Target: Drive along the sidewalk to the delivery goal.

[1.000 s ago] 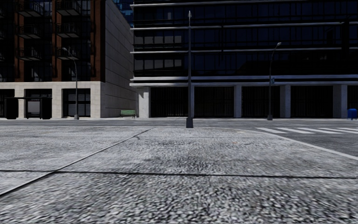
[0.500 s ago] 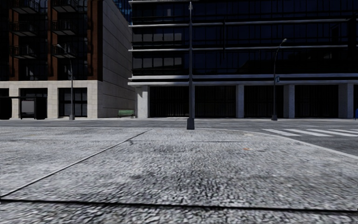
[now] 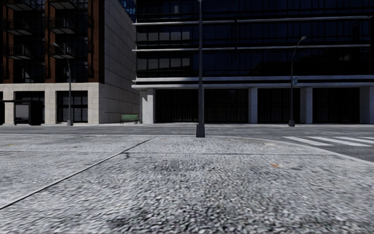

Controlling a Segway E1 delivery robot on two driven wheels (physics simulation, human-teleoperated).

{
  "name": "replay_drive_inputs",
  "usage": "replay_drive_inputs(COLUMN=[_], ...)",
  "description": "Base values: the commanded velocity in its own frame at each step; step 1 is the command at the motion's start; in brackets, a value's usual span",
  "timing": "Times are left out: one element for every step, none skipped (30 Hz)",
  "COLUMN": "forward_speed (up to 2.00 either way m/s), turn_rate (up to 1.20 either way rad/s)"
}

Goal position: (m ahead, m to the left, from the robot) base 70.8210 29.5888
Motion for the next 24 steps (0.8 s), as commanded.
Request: replay_drive_inputs(forward_speed=[1.54,1.54,1.54,1.54,1.54,1.54,1.54,1.54,1.54,1.54,1.54,1.54,1.54,1.54,1.54,1.54,1.54,1.54,1.54,1.54,1.54,1.54,1.54,1.54], turn_rate=[0.00,0.00,0.00,0.00,0.00,0.00,0.00,0.00,0.00,0.00,0.00,0.00,0.00,0.00,0.00,0.00,0.00,0.00,0.00,0.00,0.00,0.00,0.00,0.00])
